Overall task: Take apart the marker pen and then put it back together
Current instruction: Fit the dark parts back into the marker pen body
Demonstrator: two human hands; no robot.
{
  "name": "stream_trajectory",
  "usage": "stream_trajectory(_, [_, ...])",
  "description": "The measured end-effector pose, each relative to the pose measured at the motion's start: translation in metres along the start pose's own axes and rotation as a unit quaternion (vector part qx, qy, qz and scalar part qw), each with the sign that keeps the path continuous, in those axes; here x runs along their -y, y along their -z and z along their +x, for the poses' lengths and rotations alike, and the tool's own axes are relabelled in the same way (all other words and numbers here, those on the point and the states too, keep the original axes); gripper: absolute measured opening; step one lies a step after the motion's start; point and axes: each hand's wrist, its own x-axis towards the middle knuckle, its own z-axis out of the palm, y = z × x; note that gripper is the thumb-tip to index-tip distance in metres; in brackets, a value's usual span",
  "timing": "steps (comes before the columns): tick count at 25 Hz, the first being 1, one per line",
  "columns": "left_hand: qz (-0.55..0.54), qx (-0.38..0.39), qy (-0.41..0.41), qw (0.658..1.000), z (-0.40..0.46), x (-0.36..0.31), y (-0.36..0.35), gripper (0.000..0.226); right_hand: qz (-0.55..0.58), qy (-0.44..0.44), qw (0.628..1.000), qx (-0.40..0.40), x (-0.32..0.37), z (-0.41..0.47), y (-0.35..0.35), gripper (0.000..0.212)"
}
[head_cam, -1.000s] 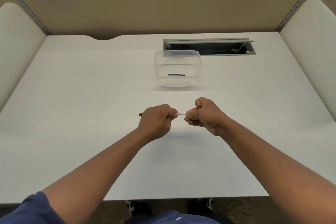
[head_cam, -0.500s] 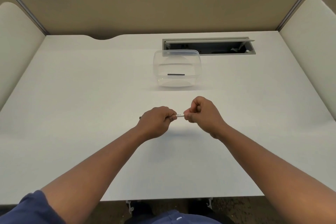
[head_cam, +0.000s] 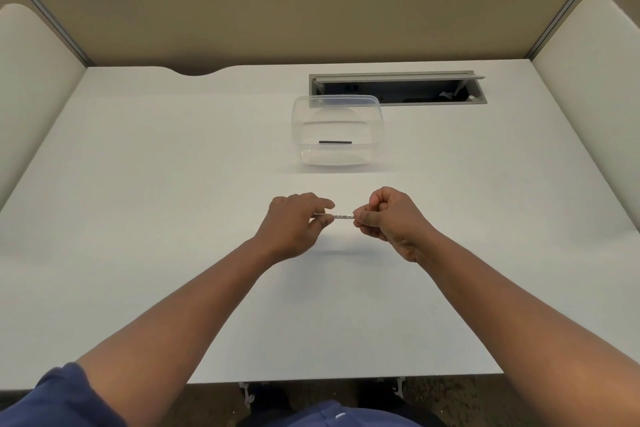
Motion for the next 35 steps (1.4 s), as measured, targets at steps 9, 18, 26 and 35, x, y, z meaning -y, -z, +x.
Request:
stream_trajectory(9, [-0.317, -0.027, 0.214, 0.923, -0.002, 0.046, 0.003, 0.017, 0.020, 0.016, 0.999, -0.045, -0.007, 0.015, 0.019, 0.036])
stream_trajectory(18, [-0.242, -0.013, 0.211, 0.947, 0.007, 0.065, -0.010, 0.014, -0.200, 0.068, 0.974, -0.082, -0.020, 0.034, 0.022, 0.020])
stream_trajectory(26, [-0.088, -0.030, 0.098, 0.991, 0.020, 0.079, -0.036, 0.018, -0.319, 0.084, 0.940, -0.087, -0.038, 0.061, 0.021, 0.023])
stream_trajectory(35, [-0.076, -0.021, 0.132, 0.988, 0.035, 0.086, -0.043, 0.018, -0.325, 0.077, 0.937, -0.100, -0.045, 0.080, 0.021, 0.022])
